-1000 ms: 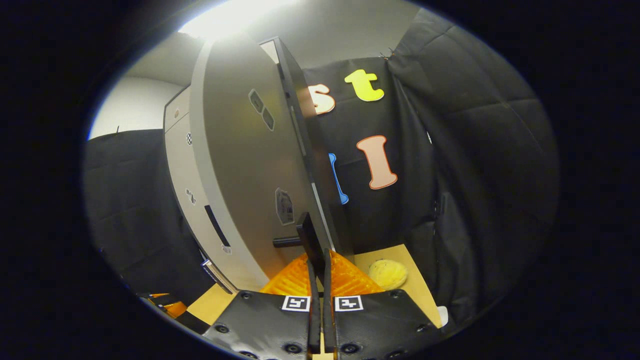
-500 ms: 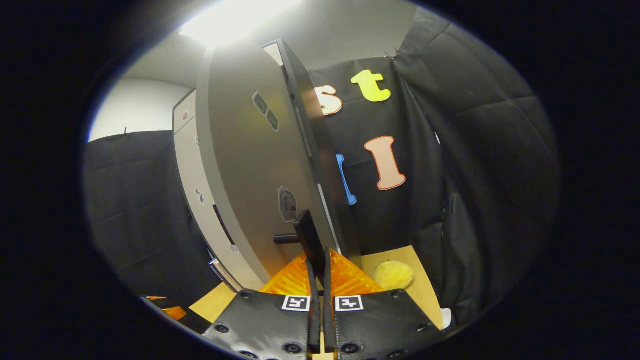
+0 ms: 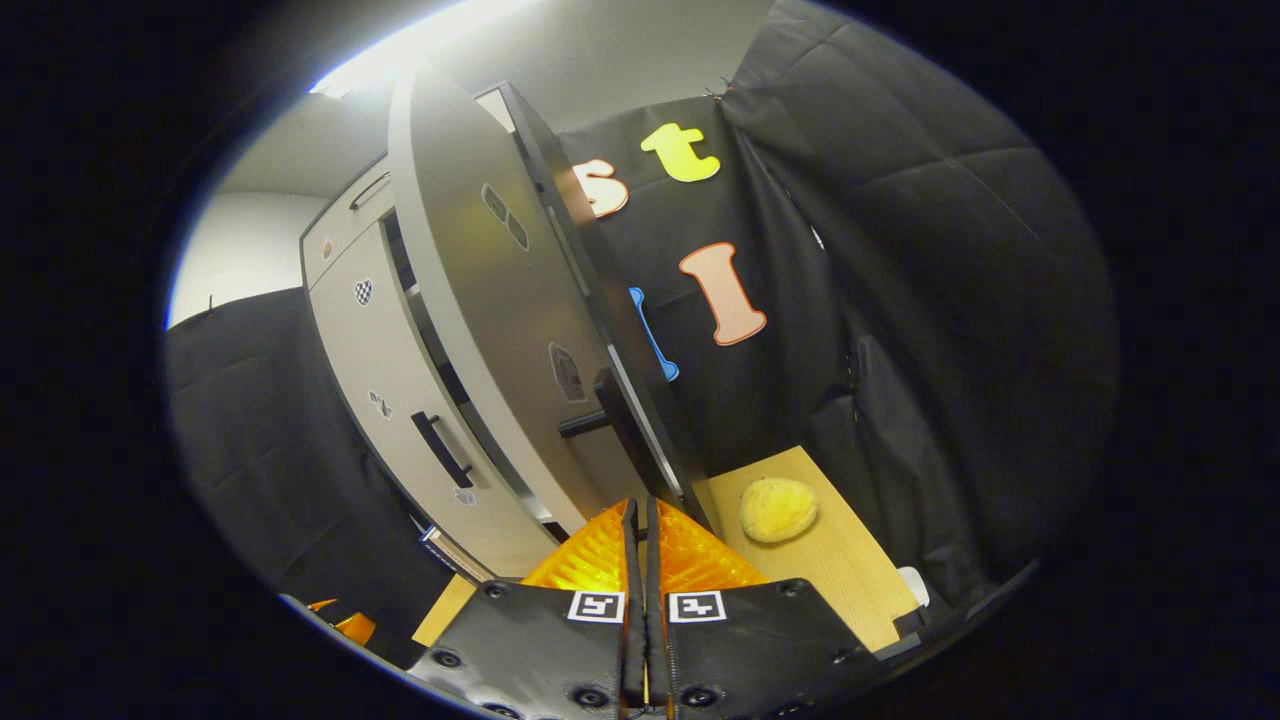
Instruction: Open the right door of the double-door shoe cabinet with the right hand, and open the left door with the left hand.
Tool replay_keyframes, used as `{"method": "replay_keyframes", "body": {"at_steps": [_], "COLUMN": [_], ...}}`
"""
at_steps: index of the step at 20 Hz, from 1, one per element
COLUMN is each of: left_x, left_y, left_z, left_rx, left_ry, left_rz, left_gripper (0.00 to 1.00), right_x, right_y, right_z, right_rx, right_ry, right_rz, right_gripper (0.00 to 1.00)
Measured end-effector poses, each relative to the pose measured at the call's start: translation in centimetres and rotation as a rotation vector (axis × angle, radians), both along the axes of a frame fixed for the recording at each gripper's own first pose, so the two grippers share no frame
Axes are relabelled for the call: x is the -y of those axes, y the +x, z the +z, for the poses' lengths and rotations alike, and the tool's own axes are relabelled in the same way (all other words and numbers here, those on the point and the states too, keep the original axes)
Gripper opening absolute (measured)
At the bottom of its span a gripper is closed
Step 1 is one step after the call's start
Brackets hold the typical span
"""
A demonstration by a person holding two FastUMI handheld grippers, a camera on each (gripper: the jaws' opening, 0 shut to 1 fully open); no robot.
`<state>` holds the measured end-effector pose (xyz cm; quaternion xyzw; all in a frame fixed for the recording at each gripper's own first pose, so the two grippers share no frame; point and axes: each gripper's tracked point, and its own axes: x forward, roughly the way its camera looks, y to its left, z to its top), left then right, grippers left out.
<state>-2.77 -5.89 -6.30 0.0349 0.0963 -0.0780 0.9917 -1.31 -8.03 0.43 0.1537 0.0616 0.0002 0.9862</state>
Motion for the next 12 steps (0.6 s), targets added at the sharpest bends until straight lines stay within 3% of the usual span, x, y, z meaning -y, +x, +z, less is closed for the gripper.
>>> {"method": "replay_keyframes", "body": {"at_steps": [5, 9, 12], "left_x": [-1.5, 0.1, 1.6], "left_y": [2.6, 6.7, 10.3], "left_z": [0.4, 2.4, 4.5], "left_rx": [0.035, 0.060, 0.105], "left_ry": [-0.049, -0.167, -0.167], "left_rz": [-0.085, -0.155, -0.189], "left_gripper": [0.96, 0.97, 0.97], "right_x": [3.0, 7.1, 9.4], "right_y": [-4.5, -8.4, -9.7], "right_z": [-0.5, -0.6, -0.8], "right_rx": [-0.009, -0.004, -0.002], "right_ry": [0.001, -0.064, -0.100], "right_rz": [-0.154, -0.314, -0.392], "right_gripper": [0.02, 0.00, 0.02]}}
